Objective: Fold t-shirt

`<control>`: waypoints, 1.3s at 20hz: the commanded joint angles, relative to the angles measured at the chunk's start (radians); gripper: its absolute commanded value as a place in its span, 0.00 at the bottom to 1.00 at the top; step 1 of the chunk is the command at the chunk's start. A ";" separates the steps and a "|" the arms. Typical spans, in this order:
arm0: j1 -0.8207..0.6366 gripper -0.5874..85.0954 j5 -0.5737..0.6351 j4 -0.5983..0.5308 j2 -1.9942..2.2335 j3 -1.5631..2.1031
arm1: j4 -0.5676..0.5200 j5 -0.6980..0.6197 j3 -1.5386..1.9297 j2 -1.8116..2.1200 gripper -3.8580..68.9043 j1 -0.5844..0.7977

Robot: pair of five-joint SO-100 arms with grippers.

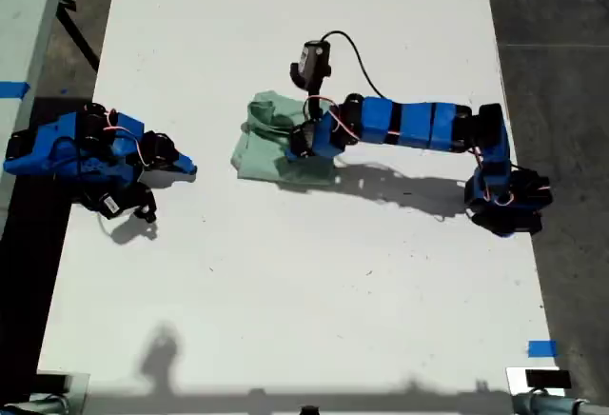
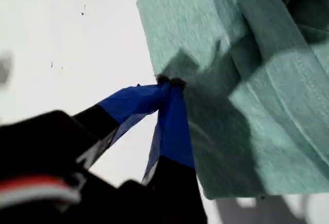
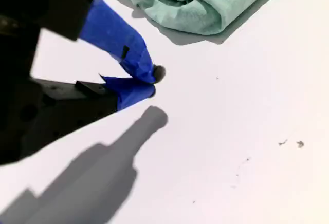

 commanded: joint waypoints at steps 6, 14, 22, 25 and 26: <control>-0.017 0.01 0.002 -0.017 -0.006 0.002 | 0.012 -0.040 -0.086 0.014 0.04 0.017; -0.002 0.01 0.002 -0.017 -0.006 0.002 | 0.006 -0.187 -0.106 -0.038 0.03 0.210; -0.002 0.01 0.002 -0.014 -0.006 0.002 | 0.028 -0.350 -0.155 -0.015 0.03 0.511; -0.005 0.01 0.000 0.006 0.041 0.000 | 0.089 -0.351 -0.124 0.069 0.03 0.506; -0.012 0.01 -0.002 0.006 0.041 -0.002 | 0.115 -0.348 -0.110 0.104 0.03 0.500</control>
